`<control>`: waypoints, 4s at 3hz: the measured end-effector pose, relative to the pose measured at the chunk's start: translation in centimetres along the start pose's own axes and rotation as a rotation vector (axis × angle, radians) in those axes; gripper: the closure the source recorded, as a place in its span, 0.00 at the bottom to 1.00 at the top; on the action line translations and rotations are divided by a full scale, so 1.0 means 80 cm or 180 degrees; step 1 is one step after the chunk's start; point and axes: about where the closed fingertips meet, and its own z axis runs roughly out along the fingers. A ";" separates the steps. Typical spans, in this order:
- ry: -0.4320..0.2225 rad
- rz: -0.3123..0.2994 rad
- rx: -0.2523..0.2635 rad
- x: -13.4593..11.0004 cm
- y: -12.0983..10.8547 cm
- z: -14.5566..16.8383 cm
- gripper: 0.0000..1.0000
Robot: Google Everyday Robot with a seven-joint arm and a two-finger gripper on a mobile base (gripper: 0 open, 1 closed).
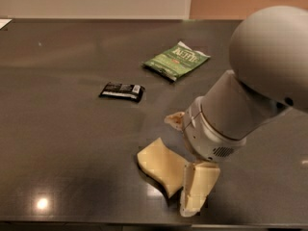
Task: Move sponge near green jalapeno chip bag
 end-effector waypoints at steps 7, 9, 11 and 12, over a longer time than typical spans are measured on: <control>0.0120 0.0331 -0.0013 0.023 -0.094 -0.043 1.00; 0.0149 0.0558 0.0172 0.052 -0.217 -0.065 1.00; 0.0199 0.0904 0.0292 0.112 -0.296 -0.051 1.00; 0.0198 0.1000 0.0332 0.137 -0.321 -0.043 0.83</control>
Offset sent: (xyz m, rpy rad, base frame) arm -0.0008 -0.0032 -0.0527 -0.0643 0.0268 0.0354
